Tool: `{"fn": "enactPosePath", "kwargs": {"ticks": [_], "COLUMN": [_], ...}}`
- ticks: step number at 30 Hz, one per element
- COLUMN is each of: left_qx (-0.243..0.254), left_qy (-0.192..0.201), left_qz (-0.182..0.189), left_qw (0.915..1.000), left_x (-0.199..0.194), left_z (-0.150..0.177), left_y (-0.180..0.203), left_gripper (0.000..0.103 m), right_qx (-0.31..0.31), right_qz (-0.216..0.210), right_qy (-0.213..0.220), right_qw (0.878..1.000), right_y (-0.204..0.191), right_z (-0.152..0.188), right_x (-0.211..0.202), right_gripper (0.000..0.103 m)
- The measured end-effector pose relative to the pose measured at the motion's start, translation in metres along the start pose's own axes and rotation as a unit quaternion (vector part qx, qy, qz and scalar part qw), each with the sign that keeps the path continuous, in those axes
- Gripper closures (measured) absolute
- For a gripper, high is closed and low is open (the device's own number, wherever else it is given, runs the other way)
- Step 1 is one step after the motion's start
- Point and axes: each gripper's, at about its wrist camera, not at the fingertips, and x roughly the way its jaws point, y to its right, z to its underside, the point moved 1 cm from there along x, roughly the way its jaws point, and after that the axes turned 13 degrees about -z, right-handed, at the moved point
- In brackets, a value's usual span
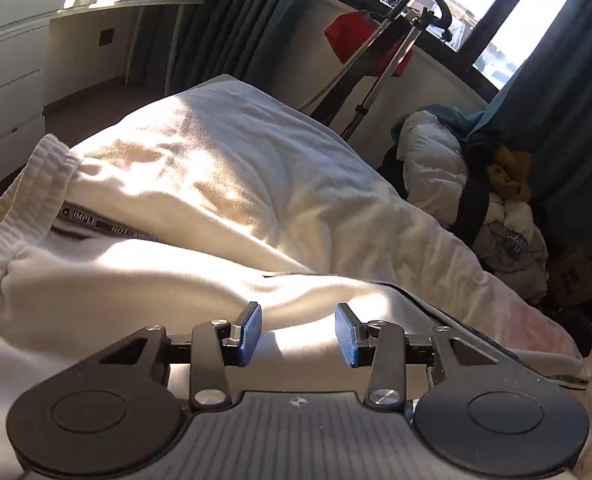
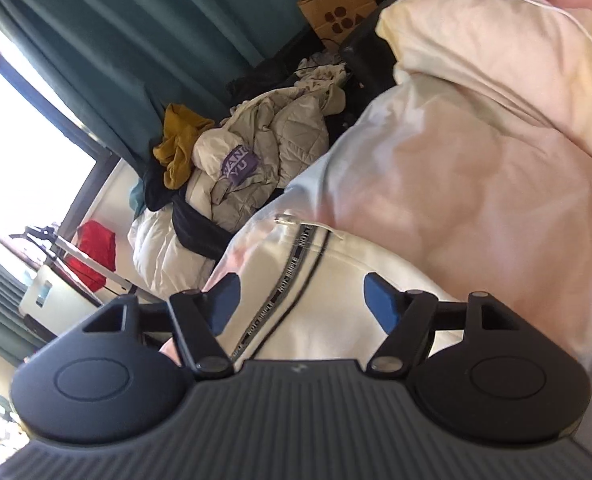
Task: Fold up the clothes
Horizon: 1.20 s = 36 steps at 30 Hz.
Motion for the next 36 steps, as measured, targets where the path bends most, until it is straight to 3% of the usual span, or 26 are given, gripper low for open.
{"fn": "enactPosePath", "kwargs": {"ticks": [5, 8, 12, 15, 16, 17, 23, 30, 36], "left_qx": [0.044, 0.067, 0.098, 0.096, 0.093, 0.091, 0.062, 0.049, 0.049], "left_qy": [0.006, 0.001, 0.015, 0.016, 0.014, 0.012, -0.006, -0.015, -0.002], "left_qz": [-0.021, -0.029, -0.043, -0.051, -0.050, -0.047, -0.025, -0.016, -0.038], "left_qw": [0.9988, 0.9974, 0.9941, 0.9940, 0.9943, 0.9946, 0.9977, 0.9985, 0.9981], "left_x": [-0.048, -0.066, -0.071, -0.060, -0.055, -0.050, -0.040, -0.047, -0.051], "left_z": [0.063, 0.086, 0.103, 0.100, 0.097, 0.094, 0.083, 0.081, 0.088], "left_y": [-0.005, -0.004, -0.001, -0.002, -0.003, -0.003, -0.017, -0.027, -0.022], "left_gripper": [0.039, 0.025, 0.024, 0.023, 0.023, 0.023, 0.023, 0.023, 0.023], "right_qx": [0.056, 0.055, 0.035, -0.001, -0.011, -0.015, -0.011, 0.053, -0.003], "right_qz": [0.031, 0.031, 0.036, 0.042, 0.046, 0.049, 0.033, 0.043, 0.064], "right_qy": [0.003, -0.007, -0.002, 0.024, 0.031, 0.041, 0.129, 0.122, 0.098], "right_qw": [0.998, 0.998, 0.999, 0.999, 0.998, 0.998, 0.991, 0.990, 0.993], "right_y": [0.033, 0.046, 0.054, 0.048, 0.045, 0.043, 0.040, 0.077, 0.040], "right_z": [0.023, 0.039, 0.054, 0.058, 0.058, 0.059, 0.060, 0.085, 0.109], "right_x": [-0.037, -0.035, -0.022, -0.016, -0.016, -0.019, -0.067, -0.086, -0.116], "right_gripper": [0.032, 0.032, 0.036, 0.069, 0.086, 0.094, 0.097, 0.096, 0.094]}}
